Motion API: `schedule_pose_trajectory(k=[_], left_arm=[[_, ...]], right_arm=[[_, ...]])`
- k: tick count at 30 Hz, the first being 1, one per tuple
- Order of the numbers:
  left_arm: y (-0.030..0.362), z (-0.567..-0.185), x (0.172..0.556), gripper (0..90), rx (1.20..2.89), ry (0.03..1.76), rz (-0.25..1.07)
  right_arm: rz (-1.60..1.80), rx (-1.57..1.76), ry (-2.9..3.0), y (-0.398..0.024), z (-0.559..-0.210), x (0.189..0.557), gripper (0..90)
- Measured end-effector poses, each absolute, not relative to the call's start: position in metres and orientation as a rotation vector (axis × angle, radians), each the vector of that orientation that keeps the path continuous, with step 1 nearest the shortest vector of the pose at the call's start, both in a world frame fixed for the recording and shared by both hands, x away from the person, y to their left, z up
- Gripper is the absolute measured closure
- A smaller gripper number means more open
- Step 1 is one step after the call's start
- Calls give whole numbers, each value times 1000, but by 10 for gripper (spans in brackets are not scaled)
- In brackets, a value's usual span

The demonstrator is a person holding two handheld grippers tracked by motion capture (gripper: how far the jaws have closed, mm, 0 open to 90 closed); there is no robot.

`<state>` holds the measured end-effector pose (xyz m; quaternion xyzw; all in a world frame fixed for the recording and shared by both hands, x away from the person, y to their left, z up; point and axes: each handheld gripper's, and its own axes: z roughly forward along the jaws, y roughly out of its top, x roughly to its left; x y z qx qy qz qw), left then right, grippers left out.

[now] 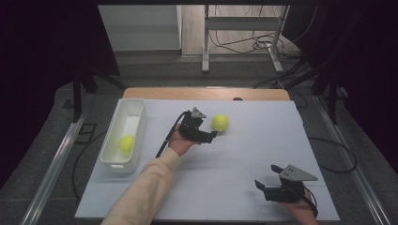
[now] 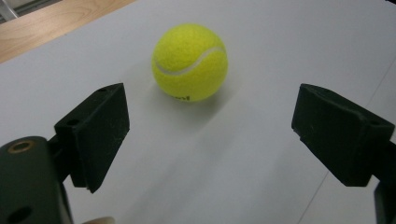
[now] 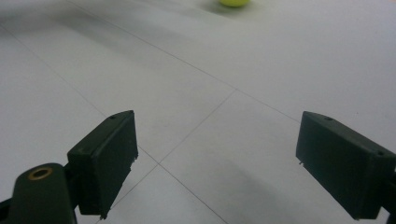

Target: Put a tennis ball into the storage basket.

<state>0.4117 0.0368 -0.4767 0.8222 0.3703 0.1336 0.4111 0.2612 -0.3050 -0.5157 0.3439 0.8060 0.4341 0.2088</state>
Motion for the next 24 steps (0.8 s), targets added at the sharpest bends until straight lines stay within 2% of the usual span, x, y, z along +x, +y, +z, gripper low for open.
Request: schedule_pose_trajectory(k=[24], left_arm=[[18,-486,439,118,2083,952,328]], right_arm=[[1222,955,2242,-306,-516,261,132]])
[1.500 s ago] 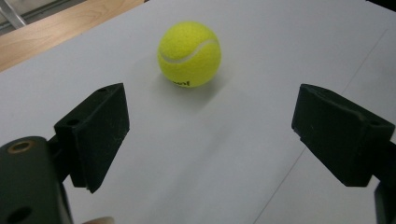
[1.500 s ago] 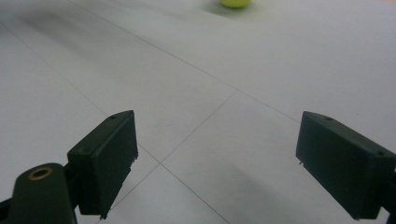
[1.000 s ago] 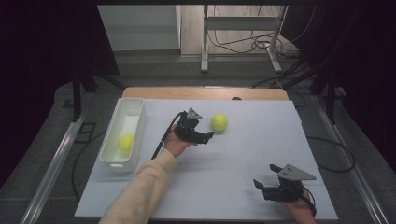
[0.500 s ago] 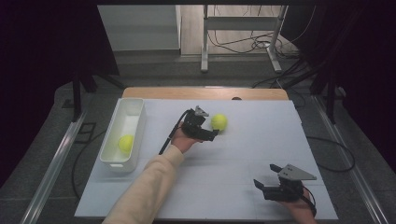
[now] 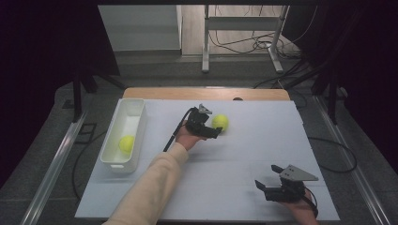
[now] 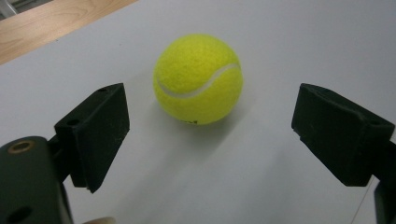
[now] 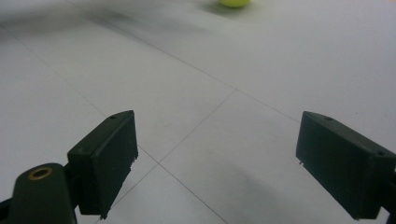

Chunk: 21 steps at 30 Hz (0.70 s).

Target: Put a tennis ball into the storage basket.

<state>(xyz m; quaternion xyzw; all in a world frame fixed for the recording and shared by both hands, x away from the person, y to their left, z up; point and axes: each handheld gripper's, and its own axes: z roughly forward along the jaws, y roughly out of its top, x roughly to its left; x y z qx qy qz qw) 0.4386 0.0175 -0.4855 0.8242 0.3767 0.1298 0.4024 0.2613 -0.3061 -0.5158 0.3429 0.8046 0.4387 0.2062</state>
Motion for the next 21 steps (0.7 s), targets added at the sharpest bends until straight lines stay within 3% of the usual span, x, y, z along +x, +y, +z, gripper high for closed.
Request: schedule_pose_trajectory(k=[21], left_arm=[[6,-497,458,117,2103,975,327]], right_arm=[[1221,949,2246,-307,-516,261,132]])
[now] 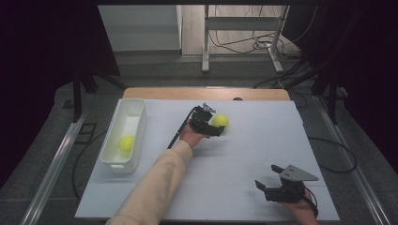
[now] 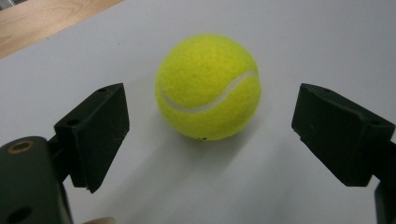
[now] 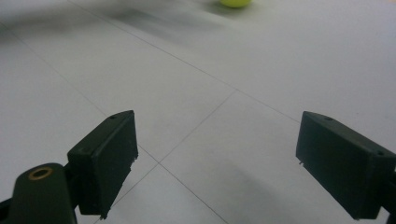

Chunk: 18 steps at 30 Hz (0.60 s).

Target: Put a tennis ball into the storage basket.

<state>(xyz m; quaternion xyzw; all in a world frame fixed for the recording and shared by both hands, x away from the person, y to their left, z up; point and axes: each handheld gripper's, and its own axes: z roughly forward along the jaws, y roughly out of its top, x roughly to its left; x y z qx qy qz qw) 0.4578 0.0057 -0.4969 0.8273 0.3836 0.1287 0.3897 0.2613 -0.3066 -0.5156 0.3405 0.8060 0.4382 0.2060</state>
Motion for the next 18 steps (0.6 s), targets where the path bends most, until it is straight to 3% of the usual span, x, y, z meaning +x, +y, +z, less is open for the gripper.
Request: schedule_pose_trajectory(k=[18], left_arm=[[-10,-504,472,116,2115,982,321]], right_arm=[[1222,955,2242,-308,-516,261,132]])
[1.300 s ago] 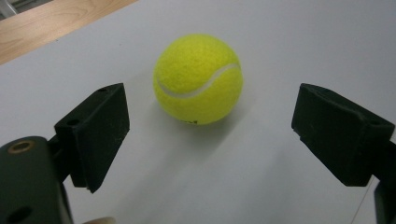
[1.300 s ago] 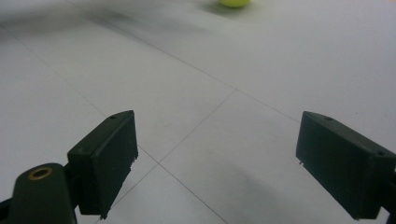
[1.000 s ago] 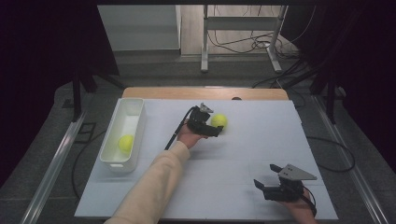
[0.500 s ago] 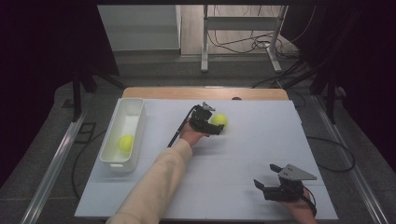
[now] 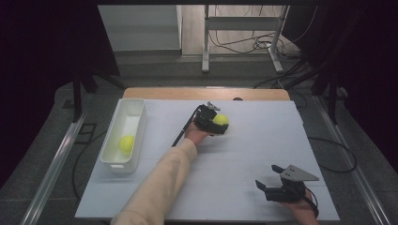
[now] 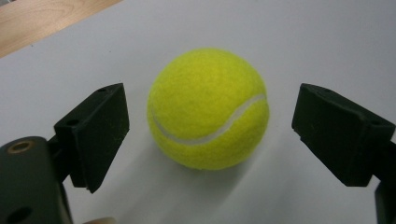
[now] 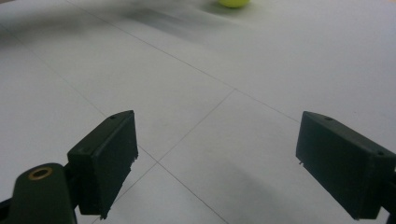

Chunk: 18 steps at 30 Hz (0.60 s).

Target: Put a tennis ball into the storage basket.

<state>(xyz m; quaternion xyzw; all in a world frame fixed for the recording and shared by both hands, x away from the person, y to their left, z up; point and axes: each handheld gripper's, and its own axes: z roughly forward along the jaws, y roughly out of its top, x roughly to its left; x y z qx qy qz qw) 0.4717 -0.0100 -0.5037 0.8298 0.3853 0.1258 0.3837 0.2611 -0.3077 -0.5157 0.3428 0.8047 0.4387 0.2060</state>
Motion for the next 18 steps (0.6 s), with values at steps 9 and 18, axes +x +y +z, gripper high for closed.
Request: schedule_pose_trajectory(k=[9,18], left_arm=[[-15,-515,482,131,2132,1018,309],[-15,-513,480,266,2150,1004,286]], right_arm=[[1221,961,2240,-308,-516,261,132],[1226,958,2239,-309,-516,261,132]])
